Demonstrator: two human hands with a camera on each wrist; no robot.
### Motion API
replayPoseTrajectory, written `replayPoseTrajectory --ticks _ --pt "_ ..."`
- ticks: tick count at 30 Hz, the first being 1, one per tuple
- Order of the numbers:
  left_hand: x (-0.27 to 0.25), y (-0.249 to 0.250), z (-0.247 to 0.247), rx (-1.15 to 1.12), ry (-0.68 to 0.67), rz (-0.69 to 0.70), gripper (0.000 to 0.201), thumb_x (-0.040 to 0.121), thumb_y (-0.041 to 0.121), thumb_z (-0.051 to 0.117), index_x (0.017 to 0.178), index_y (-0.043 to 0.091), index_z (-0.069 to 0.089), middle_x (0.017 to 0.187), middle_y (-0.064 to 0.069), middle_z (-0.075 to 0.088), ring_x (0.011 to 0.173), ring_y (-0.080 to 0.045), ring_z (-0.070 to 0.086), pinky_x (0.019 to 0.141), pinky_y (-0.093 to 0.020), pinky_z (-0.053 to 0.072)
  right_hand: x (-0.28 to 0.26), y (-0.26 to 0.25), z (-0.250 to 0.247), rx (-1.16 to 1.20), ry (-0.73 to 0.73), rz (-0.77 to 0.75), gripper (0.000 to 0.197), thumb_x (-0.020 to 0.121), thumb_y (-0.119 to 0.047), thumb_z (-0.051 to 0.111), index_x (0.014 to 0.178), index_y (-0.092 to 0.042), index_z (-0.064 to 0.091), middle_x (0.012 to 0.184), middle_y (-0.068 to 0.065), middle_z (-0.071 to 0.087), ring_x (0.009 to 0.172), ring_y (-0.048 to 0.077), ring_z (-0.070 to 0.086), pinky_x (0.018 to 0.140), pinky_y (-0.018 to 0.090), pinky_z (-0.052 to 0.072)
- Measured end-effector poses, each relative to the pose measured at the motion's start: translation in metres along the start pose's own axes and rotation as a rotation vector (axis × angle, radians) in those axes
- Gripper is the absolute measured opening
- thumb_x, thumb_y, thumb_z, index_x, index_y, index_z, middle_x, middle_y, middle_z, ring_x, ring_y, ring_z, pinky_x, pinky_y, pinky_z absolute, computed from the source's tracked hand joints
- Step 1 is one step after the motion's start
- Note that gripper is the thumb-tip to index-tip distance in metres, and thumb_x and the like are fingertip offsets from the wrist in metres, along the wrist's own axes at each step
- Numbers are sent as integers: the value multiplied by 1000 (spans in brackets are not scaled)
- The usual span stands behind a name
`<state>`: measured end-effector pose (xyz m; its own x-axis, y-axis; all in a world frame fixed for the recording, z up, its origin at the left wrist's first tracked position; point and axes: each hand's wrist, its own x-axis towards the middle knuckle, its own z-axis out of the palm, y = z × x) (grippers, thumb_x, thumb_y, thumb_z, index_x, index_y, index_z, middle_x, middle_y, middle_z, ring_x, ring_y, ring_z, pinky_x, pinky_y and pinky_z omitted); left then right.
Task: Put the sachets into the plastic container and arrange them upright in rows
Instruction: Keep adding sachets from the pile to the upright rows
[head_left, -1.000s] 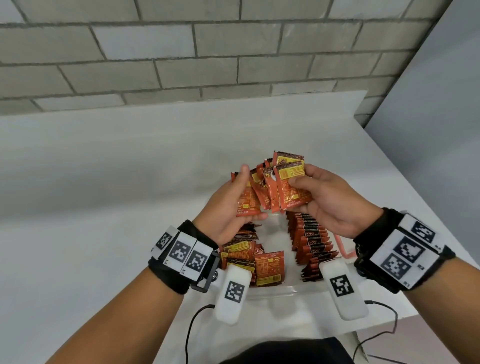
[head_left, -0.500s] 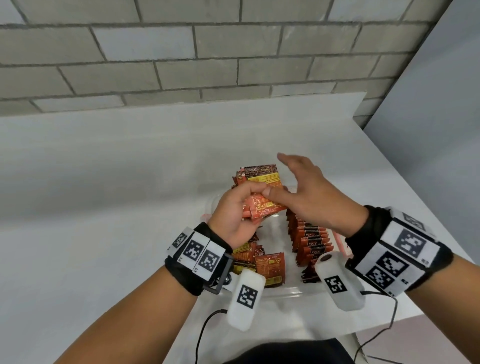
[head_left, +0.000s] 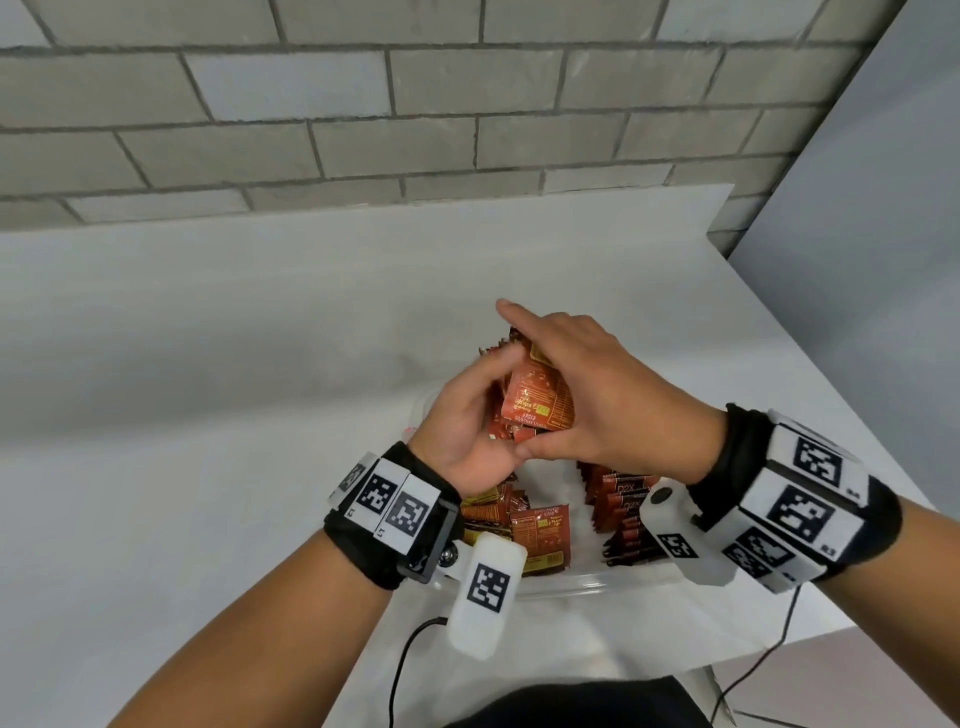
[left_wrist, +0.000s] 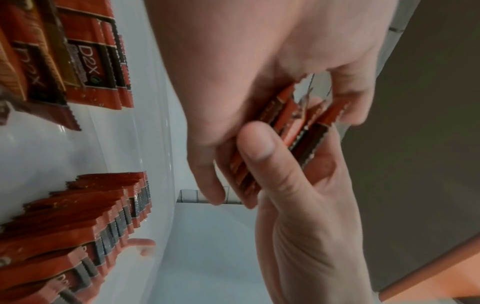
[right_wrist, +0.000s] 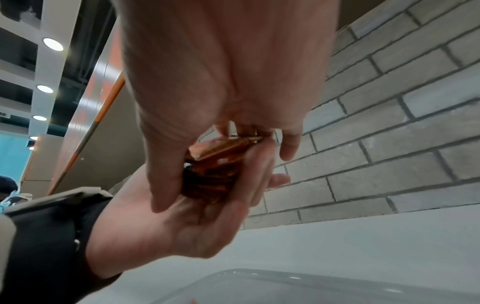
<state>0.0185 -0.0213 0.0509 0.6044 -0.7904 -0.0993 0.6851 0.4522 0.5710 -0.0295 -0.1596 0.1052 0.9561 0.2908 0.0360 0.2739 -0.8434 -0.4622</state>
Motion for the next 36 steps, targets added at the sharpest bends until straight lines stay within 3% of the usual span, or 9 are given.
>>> replayPoseTrajectory --ticks 2,6,12,17,21,25,28,32,36 --pt "-1 2 3 -23 42 -12 45 78 44 68 108 10 69 105 -12 65 103 -25 62 94 -37 48 0 0 -2 18 -19 9 116 68 -43 81 147 -35 -3 134 0 42 123 11 31 106 32 29" --pt "1 4 7 125 153 -38 51 85 54 43 111 15 64 102 -9 68 100 -22 65 91 -36 51 0 0 -2 62 -64 9 122 68 -35 83 140 -39 -16 134 2 43 117 12 44 100 26 38" --pt "2 1 10 155 182 -30 54 81 54 45 117 16 60 108 -9 67 106 -22 63 97 -39 48 0 6 3 86 -74 28 116 74 -27 79 149 -31 -8 132 1 40 118 13 44 98 26 42" --pt "4 -1 6 170 156 -24 48 84 50 48 115 15 61 104 -9 67 106 -22 62 97 -38 47 1 5 6 109 -47 40 117 72 -34 80 150 -32 -7 133 1 42 118 11 43 99 25 41" --pt "1 -2 1 176 63 -15 49 69 54 73 103 19 73 102 -7 70 101 -20 66 88 -36 55 2 4 5 121 -55 31 118 71 -31 80 147 -35 -10 141 2 41 121 11 46 99 25 43" --pt "2 -4 -3 190 38 -9 60 48 50 89 96 17 75 99 -8 72 98 -19 68 85 -34 56 2 3 7 56 -73 28 118 72 -28 79 145 -38 -13 137 2 42 115 11 48 93 21 44" --pt "1 -6 -4 170 30 -22 50 51 41 91 93 18 77 98 -7 71 96 -19 68 86 -36 54 2 4 8 13 -83 36 118 73 -27 79 148 -35 -12 128 -3 44 112 9 46 90 16 39" --pt "0 -8 -2 129 85 -22 19 66 22 72 84 16 75 86 -7 69 86 -19 65 84 -35 49 2 5 11 -21 -114 33 117 75 -27 77 139 -39 -20 114 -11 37 109 9 41 90 16 35" --pt "2 -11 -6 55 143 -8 18 71 12 56 75 15 73 77 -6 65 75 -18 63 72 -32 50 1 5 7 57 -164 81 117 74 -45 76 141 -40 -20 134 -6 36 122 9 33 102 21 31"
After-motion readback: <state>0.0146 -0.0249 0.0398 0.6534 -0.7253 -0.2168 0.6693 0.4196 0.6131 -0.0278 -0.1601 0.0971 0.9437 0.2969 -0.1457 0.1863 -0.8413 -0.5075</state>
